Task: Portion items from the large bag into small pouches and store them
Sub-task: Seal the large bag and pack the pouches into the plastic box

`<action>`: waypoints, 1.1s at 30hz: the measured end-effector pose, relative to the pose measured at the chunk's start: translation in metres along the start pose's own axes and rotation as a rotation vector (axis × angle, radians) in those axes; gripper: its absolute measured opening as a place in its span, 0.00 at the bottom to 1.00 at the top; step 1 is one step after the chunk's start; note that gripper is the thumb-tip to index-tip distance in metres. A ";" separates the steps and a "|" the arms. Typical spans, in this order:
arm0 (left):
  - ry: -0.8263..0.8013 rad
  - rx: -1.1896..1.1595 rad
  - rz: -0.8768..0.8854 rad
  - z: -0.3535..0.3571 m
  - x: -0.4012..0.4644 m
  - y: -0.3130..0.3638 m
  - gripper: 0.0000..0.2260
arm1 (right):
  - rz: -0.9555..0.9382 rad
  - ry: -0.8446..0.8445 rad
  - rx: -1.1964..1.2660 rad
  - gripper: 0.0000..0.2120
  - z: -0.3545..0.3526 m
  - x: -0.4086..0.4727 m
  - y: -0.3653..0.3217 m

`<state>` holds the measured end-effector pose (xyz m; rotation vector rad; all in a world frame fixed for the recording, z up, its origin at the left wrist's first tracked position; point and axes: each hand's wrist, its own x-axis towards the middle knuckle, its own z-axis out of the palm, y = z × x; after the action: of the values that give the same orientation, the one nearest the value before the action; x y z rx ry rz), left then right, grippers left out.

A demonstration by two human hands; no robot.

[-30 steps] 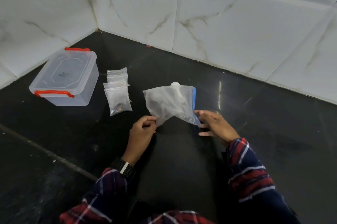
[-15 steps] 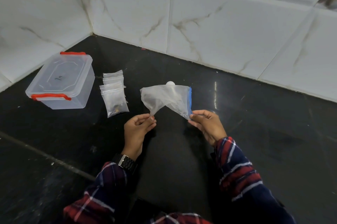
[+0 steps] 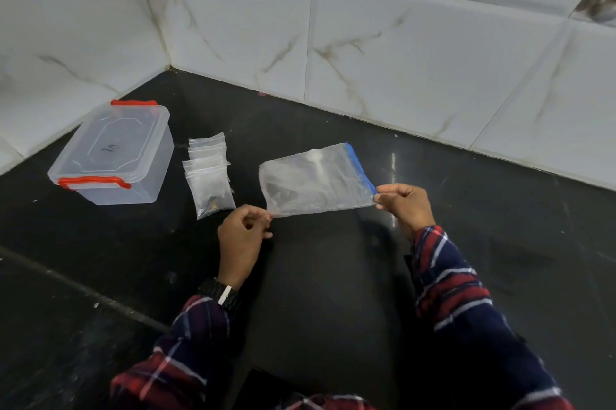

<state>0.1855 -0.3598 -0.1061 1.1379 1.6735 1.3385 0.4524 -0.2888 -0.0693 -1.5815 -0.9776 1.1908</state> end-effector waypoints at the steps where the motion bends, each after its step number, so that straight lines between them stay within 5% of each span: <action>1: -0.017 0.062 0.044 0.001 -0.002 0.000 0.02 | -0.010 0.019 0.003 0.06 0.001 0.005 0.001; 9: -0.385 0.259 0.090 -0.001 -0.007 0.007 0.02 | 0.059 0.169 0.067 0.17 0.009 0.021 0.013; 13: -0.206 0.192 0.135 -0.005 0.007 0.008 0.03 | 0.019 0.256 -0.017 0.15 0.029 -0.006 0.019; 18: 0.032 0.230 0.122 -0.006 0.046 0.008 0.09 | 0.069 -0.080 -0.152 0.18 0.072 -0.049 0.027; 25: -0.120 0.339 0.018 0.002 0.082 0.004 0.20 | -0.006 -0.090 -0.225 0.19 0.088 -0.052 0.029; 33: -0.216 0.359 0.095 0.000 0.071 0.001 0.04 | -0.124 -0.118 -0.360 0.13 0.056 -0.038 0.027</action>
<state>0.1595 -0.2939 -0.1049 1.5263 1.7572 0.9498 0.3910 -0.3212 -0.0922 -1.7105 -1.4086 1.0740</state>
